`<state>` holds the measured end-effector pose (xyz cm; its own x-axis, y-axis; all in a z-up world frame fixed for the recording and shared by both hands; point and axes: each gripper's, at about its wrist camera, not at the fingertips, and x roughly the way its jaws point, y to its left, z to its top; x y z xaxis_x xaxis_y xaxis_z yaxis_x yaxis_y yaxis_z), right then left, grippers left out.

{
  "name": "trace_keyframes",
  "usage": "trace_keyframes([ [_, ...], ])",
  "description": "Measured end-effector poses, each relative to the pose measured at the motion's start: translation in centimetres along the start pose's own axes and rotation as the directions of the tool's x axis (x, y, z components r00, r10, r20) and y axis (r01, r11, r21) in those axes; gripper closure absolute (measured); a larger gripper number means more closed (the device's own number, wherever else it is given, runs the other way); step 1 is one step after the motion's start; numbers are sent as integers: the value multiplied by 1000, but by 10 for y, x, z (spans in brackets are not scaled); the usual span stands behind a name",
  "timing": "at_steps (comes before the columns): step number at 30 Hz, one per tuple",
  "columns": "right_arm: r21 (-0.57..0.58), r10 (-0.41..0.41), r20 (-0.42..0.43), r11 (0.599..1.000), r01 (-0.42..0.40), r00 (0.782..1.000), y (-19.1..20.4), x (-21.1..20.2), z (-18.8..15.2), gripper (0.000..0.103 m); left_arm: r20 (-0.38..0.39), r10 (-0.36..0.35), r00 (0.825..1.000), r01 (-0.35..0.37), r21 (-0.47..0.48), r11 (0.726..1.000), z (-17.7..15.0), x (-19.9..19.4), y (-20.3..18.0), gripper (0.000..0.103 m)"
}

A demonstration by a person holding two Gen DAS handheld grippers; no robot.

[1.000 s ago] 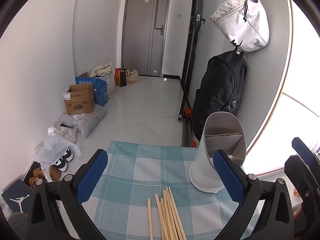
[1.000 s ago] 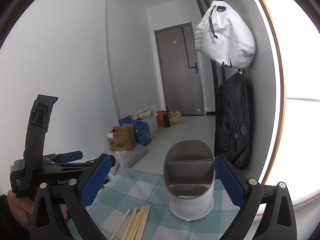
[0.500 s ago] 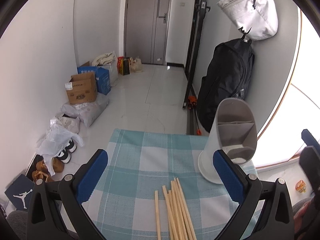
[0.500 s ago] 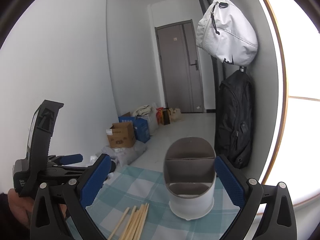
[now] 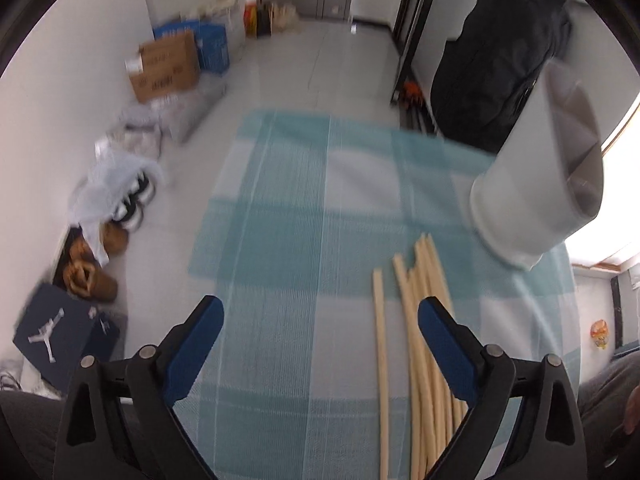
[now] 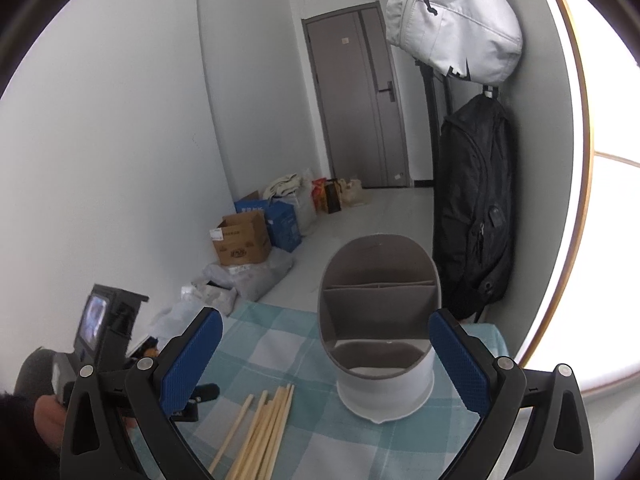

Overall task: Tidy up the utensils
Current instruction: 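Lower the left tool onto the wooden chopstick bundle and grasp one chopstick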

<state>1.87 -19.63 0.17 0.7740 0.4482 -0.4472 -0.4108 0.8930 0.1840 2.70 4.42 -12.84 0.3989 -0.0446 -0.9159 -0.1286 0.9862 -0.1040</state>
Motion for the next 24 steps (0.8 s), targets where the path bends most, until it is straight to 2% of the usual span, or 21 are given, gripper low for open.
trace_keyframes([
  [3, 1, 8, -32, 1000, -8, 999, 1, 7, -1, 0, -55, -8, 998, 8, 8, 1000, -2, 8, -2, 23],
  [11, 63, 21, -86, 998, -16, 996, -13, 16, -3, 0, -104, 22, 994, -12, 96, 995, 0, 17, -30, 24],
  [12, 69, 20, -88, 998, -14, 996, -14, 16, -2, 0, -115, 54, 992, -41, 109, 993, 0, 20, -33, 30],
  [13, 77, 22, -89, 997, -15, 996, -16, 15, -2, 0, -124, 58, 991, -45, 109, 993, 0, 23, -32, 41],
  [20, 100, 36, -84, 995, -27, 996, -22, 8, 0, 0, -106, 77, 991, -63, 134, 989, 8, 29, -36, 52],
  [22, 99, 41, -80, 995, -33, 996, -22, 7, 1, 0, -100, 72, 992, -57, 142, 988, 11, 30, -39, 63],
  [24, 99, 45, -75, 994, -37, 996, -23, 6, 2, 0, -88, 70, 994, -57, 148, 987, 14, 33, -41, 69],
])
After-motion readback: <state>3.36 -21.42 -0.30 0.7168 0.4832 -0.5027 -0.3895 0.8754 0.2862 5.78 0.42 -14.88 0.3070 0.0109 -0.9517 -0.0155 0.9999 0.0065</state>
